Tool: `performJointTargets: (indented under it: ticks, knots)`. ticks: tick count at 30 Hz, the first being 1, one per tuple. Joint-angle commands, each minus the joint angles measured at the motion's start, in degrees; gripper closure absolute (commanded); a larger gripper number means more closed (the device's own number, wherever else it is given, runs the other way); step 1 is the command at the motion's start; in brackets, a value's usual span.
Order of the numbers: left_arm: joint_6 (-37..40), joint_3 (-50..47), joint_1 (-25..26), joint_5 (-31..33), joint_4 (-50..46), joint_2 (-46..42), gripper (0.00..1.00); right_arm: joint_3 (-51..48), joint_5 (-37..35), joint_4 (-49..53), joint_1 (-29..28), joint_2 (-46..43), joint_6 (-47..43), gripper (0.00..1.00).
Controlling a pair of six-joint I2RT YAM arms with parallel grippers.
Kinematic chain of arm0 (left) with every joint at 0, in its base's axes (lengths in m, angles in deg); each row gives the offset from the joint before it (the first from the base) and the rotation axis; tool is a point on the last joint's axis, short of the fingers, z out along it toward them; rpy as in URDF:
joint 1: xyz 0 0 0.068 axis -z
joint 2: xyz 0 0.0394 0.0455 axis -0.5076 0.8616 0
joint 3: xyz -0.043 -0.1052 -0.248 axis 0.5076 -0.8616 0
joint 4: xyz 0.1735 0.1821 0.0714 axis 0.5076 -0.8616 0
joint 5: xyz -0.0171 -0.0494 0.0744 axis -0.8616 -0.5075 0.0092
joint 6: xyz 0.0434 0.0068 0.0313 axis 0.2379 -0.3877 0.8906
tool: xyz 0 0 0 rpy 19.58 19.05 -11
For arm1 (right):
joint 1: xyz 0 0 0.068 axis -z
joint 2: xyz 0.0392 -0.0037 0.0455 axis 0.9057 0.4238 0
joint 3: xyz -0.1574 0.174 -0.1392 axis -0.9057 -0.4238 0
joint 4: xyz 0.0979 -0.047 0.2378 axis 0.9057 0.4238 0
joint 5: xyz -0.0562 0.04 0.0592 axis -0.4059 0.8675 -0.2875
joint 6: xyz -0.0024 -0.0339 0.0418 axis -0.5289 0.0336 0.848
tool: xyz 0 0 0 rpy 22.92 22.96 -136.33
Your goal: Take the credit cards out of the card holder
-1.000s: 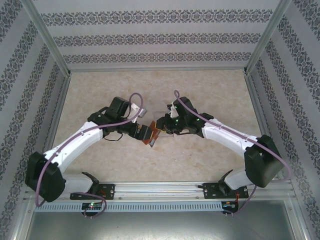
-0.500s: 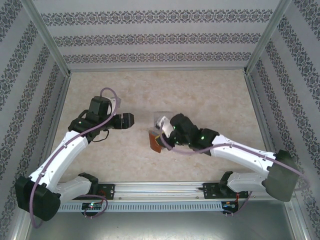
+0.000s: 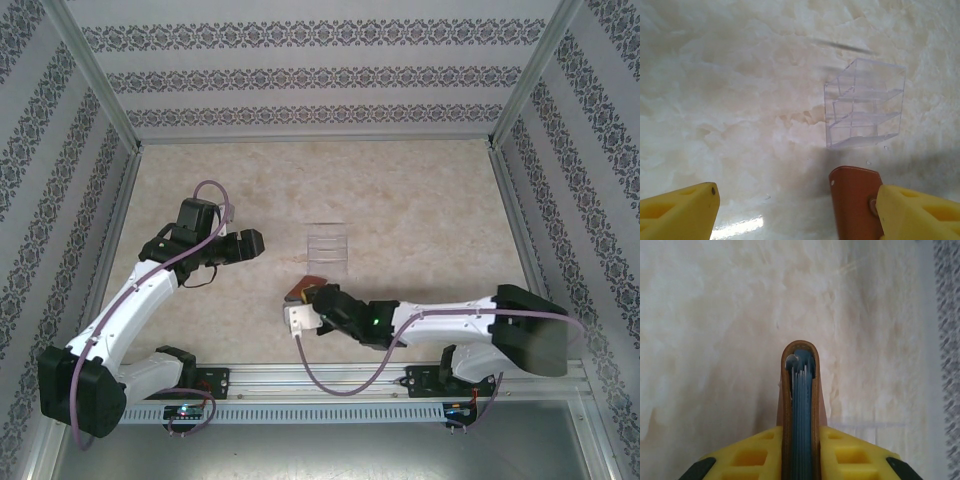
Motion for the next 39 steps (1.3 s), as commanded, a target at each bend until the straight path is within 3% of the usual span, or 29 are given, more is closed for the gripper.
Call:
performJointTargets:
  ticks: [1,6,10,12,19,25,32,39]
  knots:
    - [-0.9,-1.2,-0.4,-1.1,0.3,-0.1,0.17,-1.3,-4.8,-10.2,-2.9,2.7,-6.5,0.77]
    - [0.1,-1.5,-0.4,-2.6,-0.5,0.5,0.17,-3.3,-4.9,-9.6,-5.7,4.3,-4.2,0.56]
    - [1.9,-1.2,-0.1,-6.1,-0.8,2.3,0.17,-1.6,1.5,2.4,-5.0,0.7,2.6,0.31]
    - [2.9,-0.5,0.5,-6.2,-1.8,3.4,0.17,-0.1,5.8,7.4,-3.5,-0.9,6.6,0.26]
    - [5.1,1.2,3.9,-6.3,-4.0,9.0,0.19,4.5,22.3,18.8,4.8,-7.1,20.2,0.24]
    - [1.4,-0.7,4.4,-4.8,-1.5,12.4,0.22,10.2,29.0,28.4,10.2,-8.4,26.8,0.27]
    - [-2.6,-3.2,2.6,-3.5,3.5,14.9,0.22,13.4,36.6,39.4,13.5,-6.8,13.1,0.29]
    - [-2.1,-4.0,-0.9,-2.1,4.3,14.8,0.25,20.7,35.1,46.4,14.6,1.5,6.5,0.35]
